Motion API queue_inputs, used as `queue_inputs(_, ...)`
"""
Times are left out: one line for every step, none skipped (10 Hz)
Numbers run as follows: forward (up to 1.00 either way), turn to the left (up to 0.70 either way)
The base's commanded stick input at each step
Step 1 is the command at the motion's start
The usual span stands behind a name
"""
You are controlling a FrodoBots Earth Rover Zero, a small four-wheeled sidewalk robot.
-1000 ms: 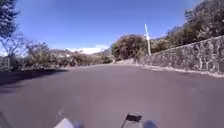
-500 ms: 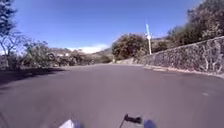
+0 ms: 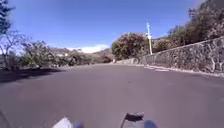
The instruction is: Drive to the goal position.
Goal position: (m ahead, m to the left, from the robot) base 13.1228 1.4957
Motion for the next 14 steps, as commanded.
queue_inputs(0.85,0.00)
queue_inputs(0.85,0.00)
queue_inputs(0.85,0.00)
queue_inputs(0.85,0.00)
queue_inputs(0.85,0.00)
queue_inputs(0.85,0.00)
queue_inputs(0.85,0.00)
queue_inputs(0.85,0.00)
queue_inputs(0.85,0.00)
queue_inputs(0.85,0.00)
queue_inputs(0.85,0.00)
queue_inputs(0.85,0.00)
queue_inputs(0.85,0.00)
queue_inputs(0.85,0.00)
